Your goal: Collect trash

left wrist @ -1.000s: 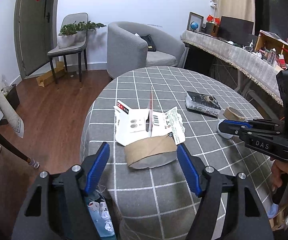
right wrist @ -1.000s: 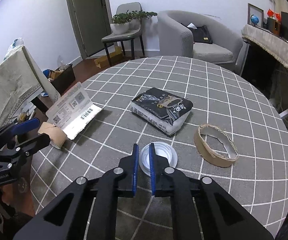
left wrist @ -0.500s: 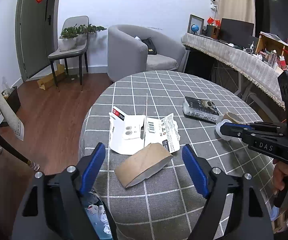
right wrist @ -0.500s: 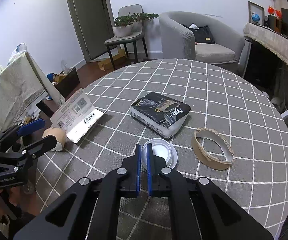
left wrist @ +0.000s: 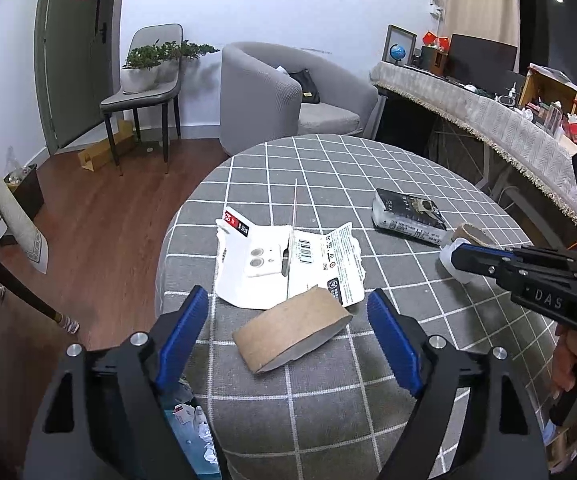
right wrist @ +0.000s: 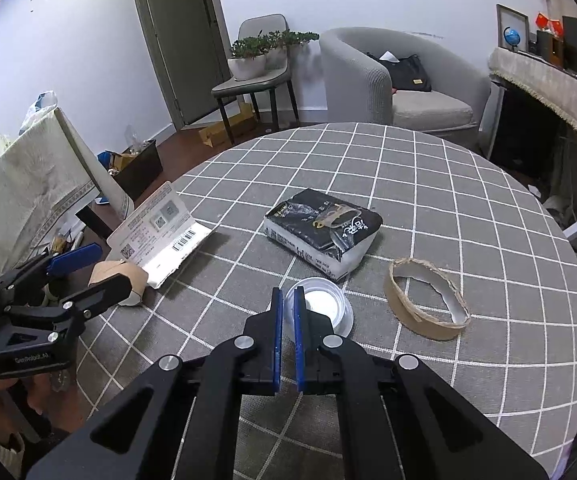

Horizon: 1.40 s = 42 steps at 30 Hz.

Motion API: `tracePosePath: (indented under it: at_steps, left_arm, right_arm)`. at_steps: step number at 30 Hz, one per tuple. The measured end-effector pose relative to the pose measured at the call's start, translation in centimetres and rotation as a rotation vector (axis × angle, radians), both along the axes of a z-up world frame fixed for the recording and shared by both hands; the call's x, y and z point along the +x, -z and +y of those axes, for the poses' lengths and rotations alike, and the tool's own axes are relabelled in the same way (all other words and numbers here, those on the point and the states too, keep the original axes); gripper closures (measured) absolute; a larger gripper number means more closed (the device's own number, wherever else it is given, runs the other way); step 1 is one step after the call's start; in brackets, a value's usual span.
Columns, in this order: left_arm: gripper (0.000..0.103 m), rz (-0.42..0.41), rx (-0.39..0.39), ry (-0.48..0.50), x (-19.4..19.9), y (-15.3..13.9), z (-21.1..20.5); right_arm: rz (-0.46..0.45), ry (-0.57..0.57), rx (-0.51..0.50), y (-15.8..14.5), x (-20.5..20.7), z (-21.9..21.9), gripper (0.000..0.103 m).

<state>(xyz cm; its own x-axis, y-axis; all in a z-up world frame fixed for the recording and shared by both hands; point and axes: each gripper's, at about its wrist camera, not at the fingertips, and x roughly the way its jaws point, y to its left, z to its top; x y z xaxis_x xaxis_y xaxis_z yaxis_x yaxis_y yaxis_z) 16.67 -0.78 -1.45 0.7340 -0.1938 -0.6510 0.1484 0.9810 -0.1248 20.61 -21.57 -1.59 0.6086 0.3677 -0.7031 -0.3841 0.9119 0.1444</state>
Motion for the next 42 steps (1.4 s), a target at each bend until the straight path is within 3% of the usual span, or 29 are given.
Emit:
tracePosePath:
  at_steps: [7,13,22,31,35,42]
  left_arm:
    - [0.021,0.039,0.015,-0.016,0.9,1.1,-0.6]
    - [0.040,0.050,0.055,-0.021,0.9,1.7,-0.6]
    - [0.042,0.050,0.019,0.000,0.2,1.5,0.3]
    - [0.042,0.028,0.005,0.009,-1.0,0.9,1.5]
    - [0.042,0.035,-0.003,-0.001,-1.5,0.9,2.4]
    - [0.041,0.032,-0.008,-0.012,-2.4,0.6,3.6]
  right_arm:
    - [0.000,-0.008,-0.003,0.0,-0.1,0.0,0.098]
    - [-0.009,-0.005,0.001,-0.4,-0.4,0.2,0.098]
    - [-0.029,-0.016,-0.002,-0.9,-0.8,1.7,0.098]
    - [-0.094,0.049,0.011,-2.3,-1.3,0.7,0.101]
    - [-0.054,0.067,0.059,-1.6,-1.0,-0.4,0.101]
    - [-0.041,0.043,0.016,-0.3,-1.3,1.1,0.097]
